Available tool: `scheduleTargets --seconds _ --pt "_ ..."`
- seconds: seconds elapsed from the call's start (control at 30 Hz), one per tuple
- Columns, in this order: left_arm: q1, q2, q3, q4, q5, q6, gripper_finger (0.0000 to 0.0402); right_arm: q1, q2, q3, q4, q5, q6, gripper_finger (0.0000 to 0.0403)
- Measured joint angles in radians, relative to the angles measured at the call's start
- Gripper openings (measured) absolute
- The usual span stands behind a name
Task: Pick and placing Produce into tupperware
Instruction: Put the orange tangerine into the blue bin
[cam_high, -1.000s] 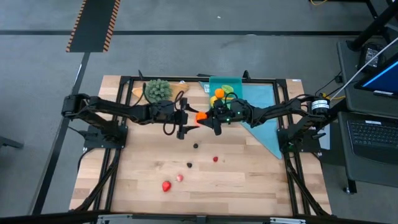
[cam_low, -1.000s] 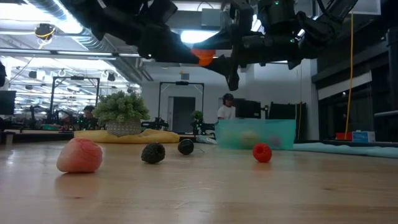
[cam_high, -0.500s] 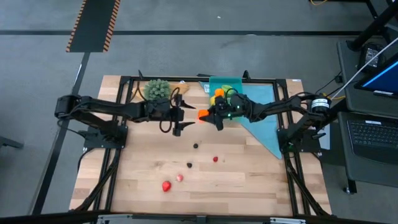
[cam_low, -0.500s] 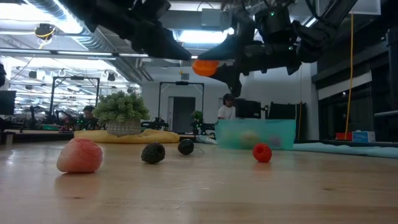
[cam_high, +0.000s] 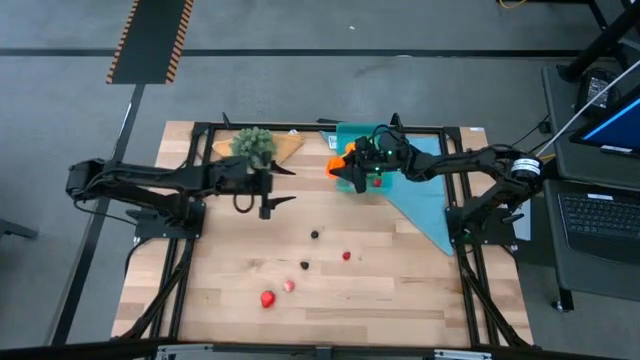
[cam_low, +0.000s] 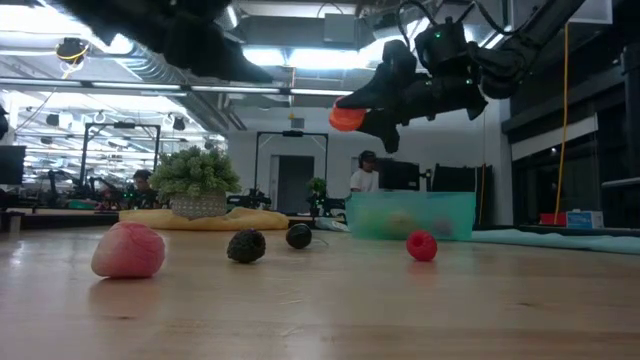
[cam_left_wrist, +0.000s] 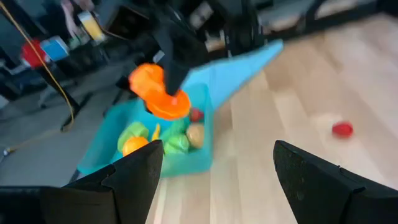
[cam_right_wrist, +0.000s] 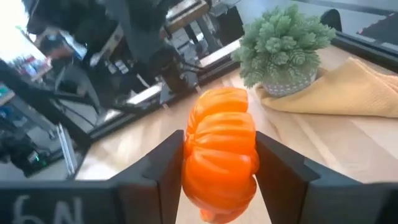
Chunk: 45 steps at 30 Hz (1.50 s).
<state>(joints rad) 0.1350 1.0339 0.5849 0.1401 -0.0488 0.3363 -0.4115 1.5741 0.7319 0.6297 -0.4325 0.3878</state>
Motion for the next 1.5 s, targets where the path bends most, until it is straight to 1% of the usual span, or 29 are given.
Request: scheduleTargets --seconds 0.13,0.2,0.43,0.53,0.63,0.77,0.83,1.03,1.2,1.5 --pt "0.011 -0.11 -0.11 0.092 0.017 -0.033 0.0298 -0.008 -0.045 0.0 -0.085 0.003 -0.105 0.0173" --pt "0.011 -0.157 -0.15 0.126 0.017 -0.045 0.0298 -0.011 -0.073 0.0 -0.128 0.021 -0.15 0.0173" --pt "0.011 -0.276 -0.239 0.138 0.017 -0.08 0.0298 -0.045 -0.196 0.001 -0.35 0.077 -0.261 0.0173" --pt "0.011 -0.3 -0.263 0.139 0.017 -0.094 0.0298 -0.047 -0.262 0.001 -0.458 0.132 -0.326 0.0173" --pt "0.011 -0.305 -0.271 0.139 0.017 -0.098 0.0298 -0.044 -0.324 0.001 -0.552 0.217 -0.396 0.0173" --pt "0.011 -0.305 -0.271 0.138 0.017 -0.098 0.0298 -0.042 -0.377 0.001 -0.653 0.335 -0.422 0.0173" --pt "0.015 -0.305 -0.271 0.128 0.017 -0.094 0.0298 -0.042 -0.386 0.001 -0.683 0.373 -0.423 0.0173" --pt "0.043 -0.322 -0.271 0.124 0.021 -0.121 0.0298 -0.042 -0.385 0.001 -0.709 0.387 -0.425 0.0173" --pt "0.044 -0.323 -0.271 0.126 0.07 -0.126 0.0298 -0.043 -0.385 0.001 -0.765 0.388 -0.449 0.0174" --pt "0.044 -0.323 -0.271 0.126 0.07 -0.146 0.0298 -0.043 -0.385 0.001 -0.834 0.388 -0.441 0.0174"
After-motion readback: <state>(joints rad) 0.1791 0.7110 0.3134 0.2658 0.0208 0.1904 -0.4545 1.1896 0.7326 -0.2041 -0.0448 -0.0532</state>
